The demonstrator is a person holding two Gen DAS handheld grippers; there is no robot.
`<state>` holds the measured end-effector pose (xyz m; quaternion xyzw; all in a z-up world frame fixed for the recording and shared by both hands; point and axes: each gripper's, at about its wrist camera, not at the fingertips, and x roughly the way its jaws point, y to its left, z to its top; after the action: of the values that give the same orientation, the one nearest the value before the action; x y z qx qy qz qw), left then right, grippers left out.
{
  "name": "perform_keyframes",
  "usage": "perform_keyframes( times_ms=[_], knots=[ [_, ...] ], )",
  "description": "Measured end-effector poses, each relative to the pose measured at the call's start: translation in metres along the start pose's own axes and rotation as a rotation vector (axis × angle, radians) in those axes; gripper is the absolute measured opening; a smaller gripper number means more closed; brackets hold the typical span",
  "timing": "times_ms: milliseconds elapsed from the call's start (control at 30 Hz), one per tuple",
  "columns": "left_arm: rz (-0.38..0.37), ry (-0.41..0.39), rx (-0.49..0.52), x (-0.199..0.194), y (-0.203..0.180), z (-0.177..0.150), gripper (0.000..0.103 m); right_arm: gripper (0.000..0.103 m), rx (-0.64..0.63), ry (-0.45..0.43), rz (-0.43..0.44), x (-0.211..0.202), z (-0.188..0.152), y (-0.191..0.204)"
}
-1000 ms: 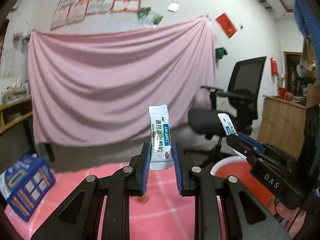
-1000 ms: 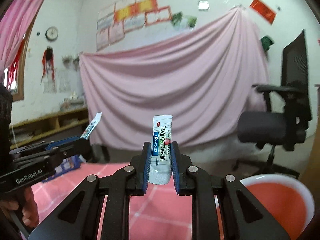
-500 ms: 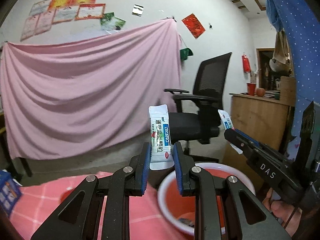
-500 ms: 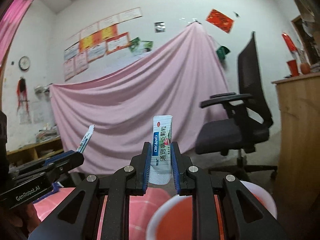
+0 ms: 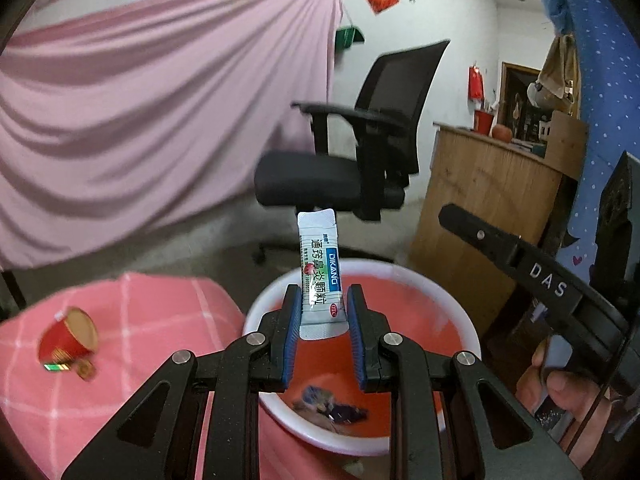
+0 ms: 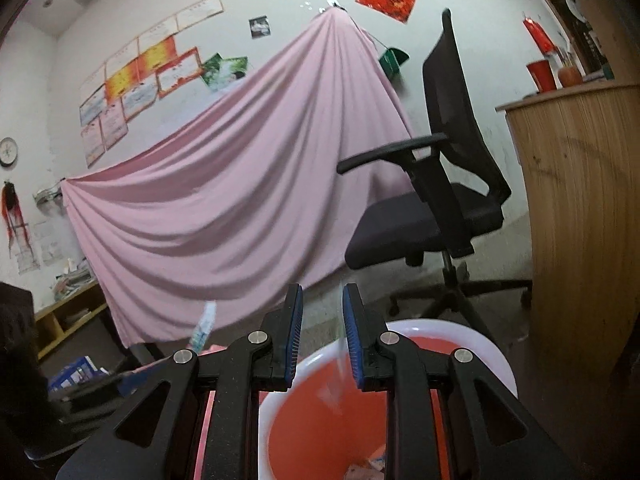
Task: Collect trash
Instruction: 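Carry both white sachets over the red bucket and open both tools, then move both tools back over the red cup and small items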
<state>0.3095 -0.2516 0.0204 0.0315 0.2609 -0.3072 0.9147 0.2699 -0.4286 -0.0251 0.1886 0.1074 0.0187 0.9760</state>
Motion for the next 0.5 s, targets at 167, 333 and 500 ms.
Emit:
perform_keyframes(
  times_ms=[167, 333, 500],
  knots=[
    [-0.032, 0.08, -0.041, 0.01, 0.005, 0.002, 0.02, 0.02, 0.024, 0.046, -0.014, 0.007, -0.003, -0.004],
    [-0.03, 0.095, -0.071, 0.006, 0.012, 0.005, 0.032, 0.03, 0.022, 0.056, -0.015, 0.008, -0.004, -0.001],
    [-0.006, 0.067, -0.095, -0.005, 0.023, 0.004, 0.032, 0.036, 0.021, 0.057, -0.021, 0.011, -0.003, 0.003]
  ],
)
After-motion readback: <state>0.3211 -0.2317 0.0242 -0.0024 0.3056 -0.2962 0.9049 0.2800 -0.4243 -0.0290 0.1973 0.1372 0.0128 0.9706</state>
